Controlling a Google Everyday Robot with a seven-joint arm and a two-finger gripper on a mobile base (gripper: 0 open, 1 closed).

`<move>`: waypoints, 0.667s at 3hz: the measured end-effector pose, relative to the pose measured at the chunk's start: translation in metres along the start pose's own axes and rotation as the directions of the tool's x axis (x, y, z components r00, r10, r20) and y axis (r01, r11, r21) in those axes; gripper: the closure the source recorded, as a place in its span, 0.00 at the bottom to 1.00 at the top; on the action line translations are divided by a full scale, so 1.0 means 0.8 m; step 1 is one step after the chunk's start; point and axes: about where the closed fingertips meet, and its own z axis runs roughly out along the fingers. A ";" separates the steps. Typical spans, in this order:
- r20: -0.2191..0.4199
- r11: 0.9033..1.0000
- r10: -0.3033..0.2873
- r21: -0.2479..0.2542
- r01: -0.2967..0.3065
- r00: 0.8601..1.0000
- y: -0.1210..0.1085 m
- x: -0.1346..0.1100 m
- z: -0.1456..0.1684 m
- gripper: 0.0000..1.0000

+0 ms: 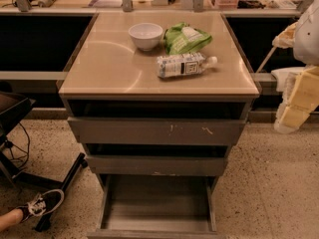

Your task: Place blue plastic bottle into bottom drawer

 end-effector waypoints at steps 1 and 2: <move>0.000 1.000 0.000 0.000 0.000 1.000 0.000 0.000 0.000 0.00; 0.103 0.999 -0.046 0.029 0.043 0.994 -0.008 -0.014 -0.005 0.00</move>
Offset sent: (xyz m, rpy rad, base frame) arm 0.0191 0.0239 0.0214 0.2447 -0.1680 0.1946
